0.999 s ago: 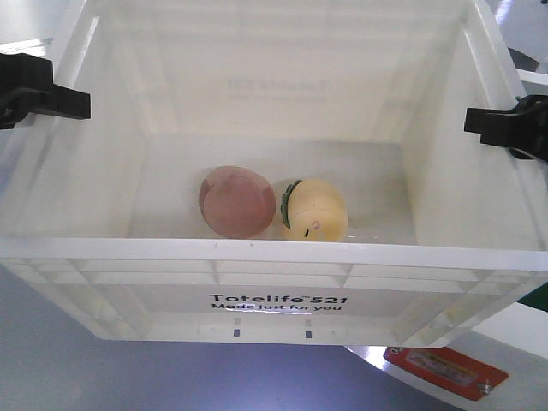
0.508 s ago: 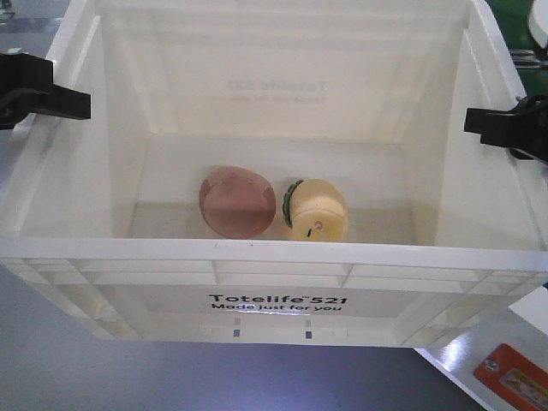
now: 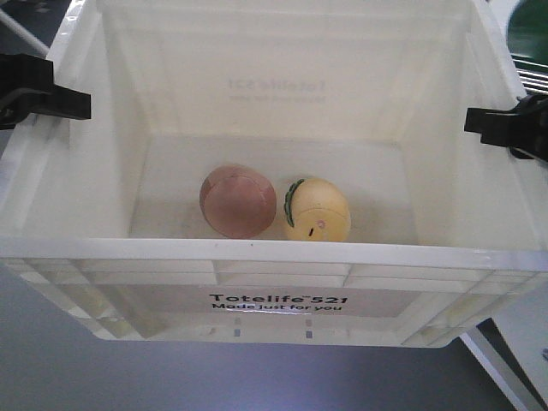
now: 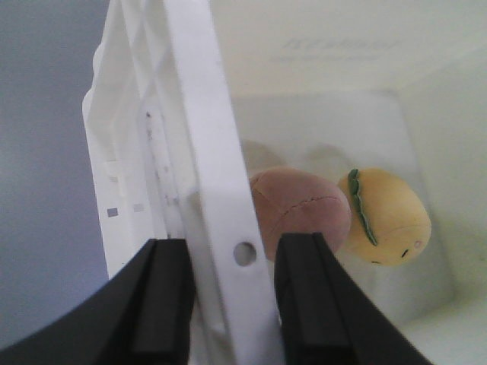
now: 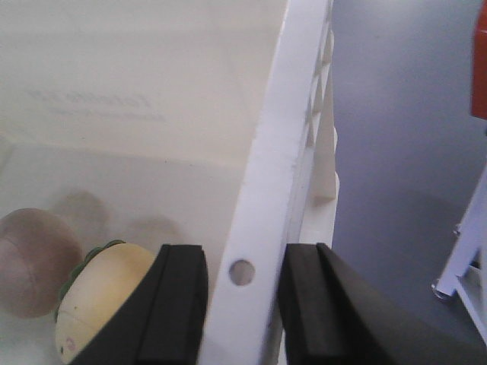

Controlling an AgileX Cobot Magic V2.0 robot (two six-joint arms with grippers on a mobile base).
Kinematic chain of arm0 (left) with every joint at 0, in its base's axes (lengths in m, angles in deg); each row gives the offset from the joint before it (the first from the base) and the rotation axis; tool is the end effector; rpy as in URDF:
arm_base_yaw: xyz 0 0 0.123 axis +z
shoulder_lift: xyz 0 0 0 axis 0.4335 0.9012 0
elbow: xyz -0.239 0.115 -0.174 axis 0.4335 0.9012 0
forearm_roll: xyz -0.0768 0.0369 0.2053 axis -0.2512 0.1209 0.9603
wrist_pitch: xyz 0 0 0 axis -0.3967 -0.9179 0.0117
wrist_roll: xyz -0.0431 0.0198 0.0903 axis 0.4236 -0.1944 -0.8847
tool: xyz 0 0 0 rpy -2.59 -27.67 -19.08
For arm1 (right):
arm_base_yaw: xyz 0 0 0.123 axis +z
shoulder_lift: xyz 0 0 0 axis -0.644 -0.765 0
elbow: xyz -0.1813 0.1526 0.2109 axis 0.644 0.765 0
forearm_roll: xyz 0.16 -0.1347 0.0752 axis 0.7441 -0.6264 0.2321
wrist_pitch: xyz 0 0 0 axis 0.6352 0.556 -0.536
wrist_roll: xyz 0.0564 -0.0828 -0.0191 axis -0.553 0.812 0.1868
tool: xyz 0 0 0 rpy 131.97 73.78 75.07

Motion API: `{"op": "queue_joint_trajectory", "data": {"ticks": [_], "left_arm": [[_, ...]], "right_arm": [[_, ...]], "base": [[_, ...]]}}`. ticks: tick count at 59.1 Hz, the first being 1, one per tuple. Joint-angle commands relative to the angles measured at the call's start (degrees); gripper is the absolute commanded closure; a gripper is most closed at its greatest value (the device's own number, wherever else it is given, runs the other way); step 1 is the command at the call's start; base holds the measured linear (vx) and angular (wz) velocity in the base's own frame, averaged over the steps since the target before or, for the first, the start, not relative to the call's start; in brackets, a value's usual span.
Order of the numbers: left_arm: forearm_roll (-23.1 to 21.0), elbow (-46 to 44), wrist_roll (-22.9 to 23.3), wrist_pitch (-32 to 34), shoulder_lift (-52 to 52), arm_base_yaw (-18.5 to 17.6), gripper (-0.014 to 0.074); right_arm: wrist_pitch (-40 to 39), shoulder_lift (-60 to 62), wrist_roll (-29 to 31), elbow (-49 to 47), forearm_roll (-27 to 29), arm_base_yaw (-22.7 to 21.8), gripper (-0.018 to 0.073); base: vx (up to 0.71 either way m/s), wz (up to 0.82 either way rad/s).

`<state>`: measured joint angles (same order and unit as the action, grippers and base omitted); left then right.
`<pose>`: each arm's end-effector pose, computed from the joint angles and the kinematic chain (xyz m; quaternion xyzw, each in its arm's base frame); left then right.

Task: Place moving items into box and shelve
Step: 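Hold the crate with both grippers while the base turns away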

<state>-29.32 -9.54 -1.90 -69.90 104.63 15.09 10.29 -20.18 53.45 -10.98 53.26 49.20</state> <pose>0.1678 -0.0714 0.4245 0.0847 0.9025 -0.2448 0.3441 0.1469 0.0456 0.3890 -0.0637 0.8734 0.1616 0.4550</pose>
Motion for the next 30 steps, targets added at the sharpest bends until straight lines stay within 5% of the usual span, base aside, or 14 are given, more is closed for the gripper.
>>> {"op": "queue_joint_trajectory", "data": {"ticks": [1,30], "left_arm": [[-6.3,-2.8,-1.7,5.8,-2.0,-0.3,0.0603],[-6.4,-2.8,-1.7,5.8,-2.0,-0.3,0.0603]], "right_arm": [[-8.0,1.3,0.0,-2.8,3.3,0.1,0.0565],[-8.0,1.3,0.0,-2.8,3.3,0.1,0.0565]], "base": [[-0.04,0.72],[-0.03,0.69]]}}
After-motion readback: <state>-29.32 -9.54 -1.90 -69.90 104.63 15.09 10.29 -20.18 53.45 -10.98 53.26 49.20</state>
